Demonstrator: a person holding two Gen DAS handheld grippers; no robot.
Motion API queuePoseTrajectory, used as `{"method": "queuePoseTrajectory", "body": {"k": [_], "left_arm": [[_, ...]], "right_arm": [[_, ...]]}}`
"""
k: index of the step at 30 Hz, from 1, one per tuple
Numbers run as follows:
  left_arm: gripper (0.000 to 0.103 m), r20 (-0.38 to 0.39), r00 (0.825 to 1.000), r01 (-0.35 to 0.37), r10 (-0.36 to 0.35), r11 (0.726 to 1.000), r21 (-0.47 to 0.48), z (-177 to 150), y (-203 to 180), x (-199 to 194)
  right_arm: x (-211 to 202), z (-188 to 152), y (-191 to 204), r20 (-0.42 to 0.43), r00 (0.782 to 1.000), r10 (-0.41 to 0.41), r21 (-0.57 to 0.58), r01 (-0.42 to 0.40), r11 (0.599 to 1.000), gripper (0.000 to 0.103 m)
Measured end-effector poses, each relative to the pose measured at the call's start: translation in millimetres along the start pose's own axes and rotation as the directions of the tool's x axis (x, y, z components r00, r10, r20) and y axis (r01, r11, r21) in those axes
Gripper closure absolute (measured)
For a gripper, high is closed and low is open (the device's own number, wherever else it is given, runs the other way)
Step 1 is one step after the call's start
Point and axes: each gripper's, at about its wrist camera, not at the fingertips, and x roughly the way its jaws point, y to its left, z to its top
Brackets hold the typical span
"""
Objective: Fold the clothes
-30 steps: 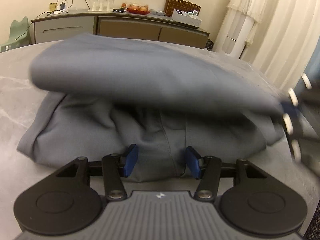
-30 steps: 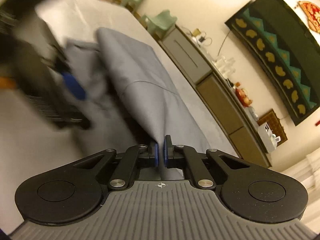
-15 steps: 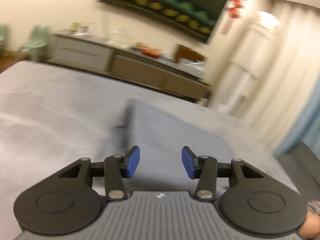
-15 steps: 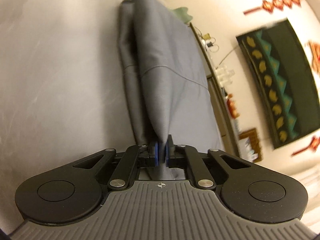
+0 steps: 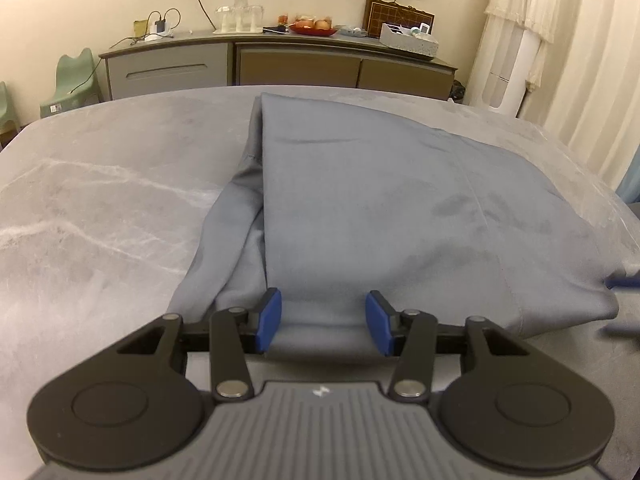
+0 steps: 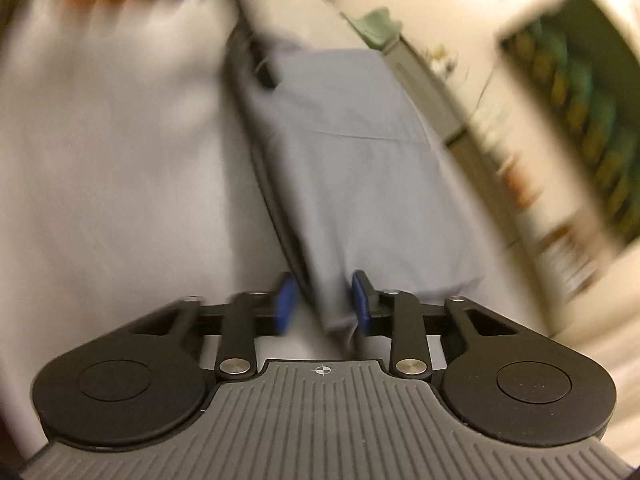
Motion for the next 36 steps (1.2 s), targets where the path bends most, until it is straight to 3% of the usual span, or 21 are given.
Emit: {"method": "queuePoseTrajectory", "body": {"k": [2,5,8,9,13,15,17,20,21,24,26,30,31,33,36], "left_arm": [[0.055,0.000,1.000,-0.006,0.006,1.000,0.003,-1,-4,2],[0.055,-0.003,1.000,-0.008,0.008,1.000,0.013,-1,-6,2],[0.049,-0.005,1.000,-0.011,0.011,1.000,0.011,-3,-2,1],[0.046,-0.006,1.000,-0.010,0.010,1.000,0.006,-3,0,1],[0.047,-0.018,1.000,-0.009,0.009,1.000,0.007,-4,2,-2],[0.053,-0.040,0.999,0.027,-0.027,1.000,0.008,2,4,-12],[0.053,0.035,0.997,0.069,-0.069,0.998,0.000,14,11,-39],[0.053,0.150,0.985,0.090,-0.090,0.996,0.007,51,25,-68],[0.053,0.156,0.984,0.084,-0.084,0.996,0.007,69,33,-64],[0.053,0.118,0.992,0.041,-0.050,0.996,0.075,119,45,-26],[0.053,0.044,0.997,0.066,-0.070,0.992,0.103,143,33,20],[0.051,-0.120,0.993,0.024,-0.006,0.989,0.143,135,26,107],[0.044,-0.110,0.994,0.039,-0.028,0.994,0.105,129,33,110],[0.041,-0.088,0.994,0.071,-0.069,0.997,0.029,119,49,117],[0.039,-0.039,0.999,0.039,-0.037,0.998,0.049,102,42,108]], "right_arm": [[-23,5,-37,0.117,0.991,0.071,0.205,-0.094,0.974,0.070],[-14,9,-75,0.239,0.968,0.075,0.408,-0.170,0.897,0.070],[38,-6,-85,0.165,0.980,0.108,0.475,-0.175,0.862,0.071],[56,-15,-86,0.126,0.985,0.119,0.492,-0.166,0.855,0.082],[67,-22,-93,0.083,0.991,0.104,0.512,-0.132,0.849,0.084],[65,-19,-92,0.081,0.991,0.110,0.491,-0.135,0.861,0.082],[58,-18,-99,0.091,0.986,0.137,0.499,-0.164,0.851,0.082],[36,-13,-122,0.158,0.982,0.100,0.514,-0.169,0.841,0.070],[34,-9,-132,0.169,0.983,0.078,0.514,-0.155,0.844,0.070],[53,2,-152,0.151,0.988,0.030,0.498,-0.102,0.861,0.068],[74,2,-160,0.128,0.992,0.011,0.507,-0.075,0.858,0.068],[108,-15,-163,0.092,0.995,0.043,0.516,-0.084,0.852,0.070],[114,-18,-162,0.069,0.996,0.048,0.497,-0.076,0.864,0.070],[121,-21,-162,0.040,0.998,0.056,0.466,-0.068,0.882,0.070],[123,-24,-159,0.041,0.998,0.048,0.448,-0.061,0.892,0.070]]}}
